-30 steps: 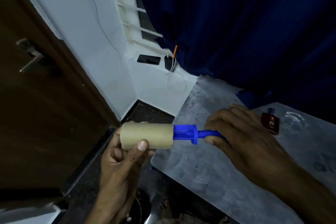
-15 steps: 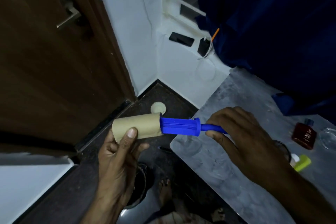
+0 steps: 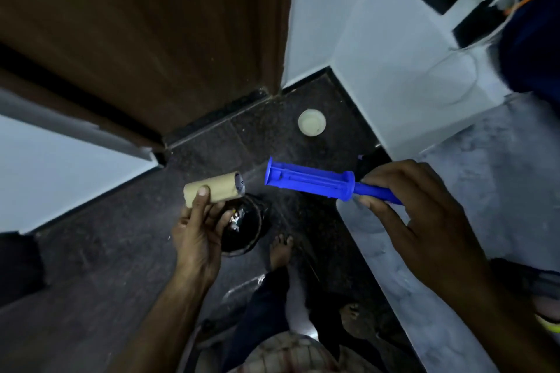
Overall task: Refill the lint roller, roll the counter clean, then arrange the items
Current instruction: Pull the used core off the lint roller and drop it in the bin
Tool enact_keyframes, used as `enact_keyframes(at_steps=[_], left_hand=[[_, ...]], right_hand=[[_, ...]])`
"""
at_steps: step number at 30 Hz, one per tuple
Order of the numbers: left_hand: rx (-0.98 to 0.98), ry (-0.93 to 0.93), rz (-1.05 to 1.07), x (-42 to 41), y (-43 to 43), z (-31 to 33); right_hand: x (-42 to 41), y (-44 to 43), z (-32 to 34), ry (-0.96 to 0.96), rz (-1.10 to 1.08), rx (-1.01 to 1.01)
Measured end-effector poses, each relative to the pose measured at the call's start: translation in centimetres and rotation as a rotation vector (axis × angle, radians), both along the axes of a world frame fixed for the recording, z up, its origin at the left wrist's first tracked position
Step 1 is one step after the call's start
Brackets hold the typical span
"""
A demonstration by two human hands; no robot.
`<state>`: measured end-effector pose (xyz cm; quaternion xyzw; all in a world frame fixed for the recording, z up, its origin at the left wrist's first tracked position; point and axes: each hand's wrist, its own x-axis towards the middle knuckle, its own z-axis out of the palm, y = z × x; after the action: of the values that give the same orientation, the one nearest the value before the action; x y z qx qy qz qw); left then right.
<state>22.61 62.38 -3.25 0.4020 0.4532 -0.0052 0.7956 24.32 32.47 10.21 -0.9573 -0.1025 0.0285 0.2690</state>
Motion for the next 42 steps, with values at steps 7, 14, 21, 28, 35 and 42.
enact_keyframes(at_steps=[7,14,21,28,35,42], left_hand=[[0.059,0.264,0.088,-1.9,2.5,-12.6],[0.056,0.441,0.14,-2.6,3.9,-21.3],[0.015,0.597,-0.007,-3.9,6.2,-26.0],[0.321,0.55,-0.475,-5.5,5.8,-26.0],[0.768,0.327,-0.978,-5.3,2.4,-21.8],[0.967,0.115,-1.011,-3.4,-1.4,-17.0]], right_hand=[[2.1,3.3,-3.0,0.008,0.106,-0.006],[1.3,3.2,-5.1,0.063,0.14,-0.061],[0.0,2.9,-7.7,0.131,0.153,-0.099],[-0.4,2.4,-7.5,0.069,0.158,-0.061],[-1.1,0.7,-5.7,-0.018,0.125,-0.005],[-3.1,-2.2,-3.0,-0.023,-0.001,-0.038]])
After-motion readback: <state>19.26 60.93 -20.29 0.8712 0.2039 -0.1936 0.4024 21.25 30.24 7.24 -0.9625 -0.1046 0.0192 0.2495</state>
